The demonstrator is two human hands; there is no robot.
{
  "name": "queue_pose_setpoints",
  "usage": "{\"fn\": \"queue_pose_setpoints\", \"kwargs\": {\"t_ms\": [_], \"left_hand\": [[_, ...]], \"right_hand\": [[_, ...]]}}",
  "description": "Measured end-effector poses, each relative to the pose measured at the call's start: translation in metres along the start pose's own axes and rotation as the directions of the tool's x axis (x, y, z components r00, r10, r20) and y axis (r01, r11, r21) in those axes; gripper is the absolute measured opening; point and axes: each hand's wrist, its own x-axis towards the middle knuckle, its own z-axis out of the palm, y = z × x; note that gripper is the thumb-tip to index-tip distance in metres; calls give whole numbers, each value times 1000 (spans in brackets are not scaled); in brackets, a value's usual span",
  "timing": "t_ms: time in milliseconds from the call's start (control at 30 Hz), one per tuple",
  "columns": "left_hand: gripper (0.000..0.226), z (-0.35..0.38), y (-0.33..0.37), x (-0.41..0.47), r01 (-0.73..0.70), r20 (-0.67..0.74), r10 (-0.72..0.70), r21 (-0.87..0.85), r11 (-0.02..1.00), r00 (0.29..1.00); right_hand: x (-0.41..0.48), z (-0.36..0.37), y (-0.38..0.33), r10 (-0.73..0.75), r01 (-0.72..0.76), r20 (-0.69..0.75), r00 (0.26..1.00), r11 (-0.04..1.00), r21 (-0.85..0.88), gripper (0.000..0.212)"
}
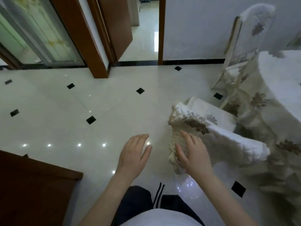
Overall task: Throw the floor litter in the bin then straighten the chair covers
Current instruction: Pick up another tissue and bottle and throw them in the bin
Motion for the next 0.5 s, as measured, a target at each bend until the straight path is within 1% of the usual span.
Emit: {"fn": "queue_pose_setpoints", "kwargs": {"t_ms": [100,233,400,500], "left_hand": [[49,-4,-11,58,35,-54,-35,4,999,998],[50,-1,-44,120,73,-84,-73,1,997,994],[53,3,-117,211,85,-29,-84,11,996,996],[52,-12,-160,278,46,-2,-46,29,999,999]], "right_hand": [[70,2,2,-56,56,9,998,998,16,57],[141,23,3,-70,70,2,998,996,58,55],[240,73,-5,-9,8,8,1000,996,89,57],[307,94,-23,23,-22,-5,1000,997,80,56]]}}
